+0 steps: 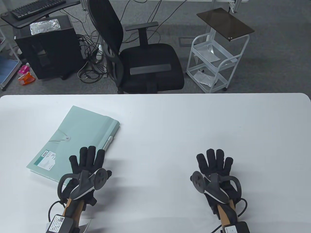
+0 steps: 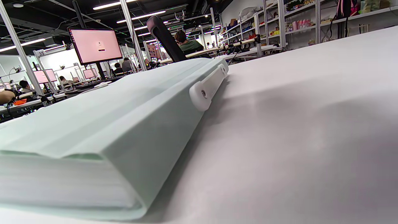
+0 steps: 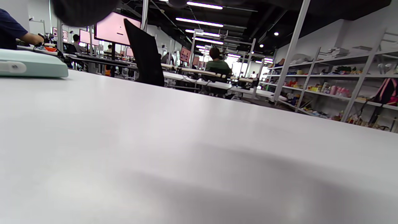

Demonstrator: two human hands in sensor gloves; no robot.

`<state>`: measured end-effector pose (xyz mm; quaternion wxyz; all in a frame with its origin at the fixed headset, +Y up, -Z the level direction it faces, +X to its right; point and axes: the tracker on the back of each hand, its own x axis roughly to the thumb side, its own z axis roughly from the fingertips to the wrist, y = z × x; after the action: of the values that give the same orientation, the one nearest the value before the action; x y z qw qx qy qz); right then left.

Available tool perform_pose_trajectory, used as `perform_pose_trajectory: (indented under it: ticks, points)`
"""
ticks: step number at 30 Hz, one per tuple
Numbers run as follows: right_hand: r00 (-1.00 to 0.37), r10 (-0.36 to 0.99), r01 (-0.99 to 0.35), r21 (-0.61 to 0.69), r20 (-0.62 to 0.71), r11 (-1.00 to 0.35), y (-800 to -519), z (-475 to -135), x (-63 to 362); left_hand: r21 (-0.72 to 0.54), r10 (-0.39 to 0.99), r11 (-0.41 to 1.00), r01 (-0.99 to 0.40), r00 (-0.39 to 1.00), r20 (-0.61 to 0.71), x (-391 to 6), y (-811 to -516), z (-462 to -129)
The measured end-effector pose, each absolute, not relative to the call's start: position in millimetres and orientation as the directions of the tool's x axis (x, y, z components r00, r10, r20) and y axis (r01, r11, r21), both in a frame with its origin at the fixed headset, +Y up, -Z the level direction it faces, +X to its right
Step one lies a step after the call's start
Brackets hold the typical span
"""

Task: Pull documents from accordion folder and sort

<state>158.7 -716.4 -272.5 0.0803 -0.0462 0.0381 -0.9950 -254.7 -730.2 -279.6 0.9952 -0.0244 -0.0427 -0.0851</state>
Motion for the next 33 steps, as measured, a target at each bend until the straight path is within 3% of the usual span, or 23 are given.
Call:
perform_pose_trajectory:
  ticks: [3, 5, 9, 13, 17, 19, 22, 26, 33]
  points:
    - [-0.984, -0.154, 0.148, -0.08, 0.087, -0.986, -716.4, -273.7, 159.4, -0.039, -0.095, 0.994, 0.097, 0.994, 0.061, -262.5, -719.8, -284.3]
    - [-0.986, -0.147, 0.141, -0.081, 0.075, -0.987, -715.3, -274.2, 161.8, -0.055, 0.026, 0.998, -0.025, 1.0, 0.014, -273.9, -707.3, -290.9]
    - [-0.991, -0.127, 0.123, -0.097, 0.037, -0.988, -709.9, -274.4, 168.5, -0.06, 0.279, 0.955, -0.29, 0.948, -0.154, -314.0, -666.2, -308.4]
    - [-0.994, -0.107, 0.105, -0.107, 0.015, -0.989, -705.9, -274.8, 173.0, -0.002, 0.446, 0.884, -0.468, 0.845, -0.296, -357.4, -622.3, -325.9]
    - [-0.995, -0.104, 0.104, -0.102, -0.008, -0.989, -704.9, -275.5, 177.0, 0.128, 0.422, 0.905, -0.406, 0.815, -0.396, -387.6, -577.3, -339.5]
    - [-0.994, -0.106, 0.109, -0.103, -0.028, -0.989, -704.0, -276.0, 180.2, 0.128, 0.428, 0.9, -0.416, 0.795, -0.43, -399.7, -568.2, -349.7]
    - [-0.994, -0.093, 0.097, -0.098, -0.049, -0.99, -703.5, -276.7, 184.2, 0.055, 0.422, 0.888, -0.457, 0.762, -0.49, -415.7, -587.1, -367.3]
    - [-0.993, -0.098, 0.104, -0.089, -0.066, -0.991, -704.6, -277.6, 187.3, -0.055, 0.286, 0.926, -0.374, 0.79, -0.543, -433.9, -637.2, -389.4]
    - [-0.99, -0.12, 0.125, -0.061, -0.078, -0.99, -709.7, -279.7, 188.0, -0.209, 0.128, 0.918, -0.336, 0.752, -0.647, -461.8, -708.4, -400.1]
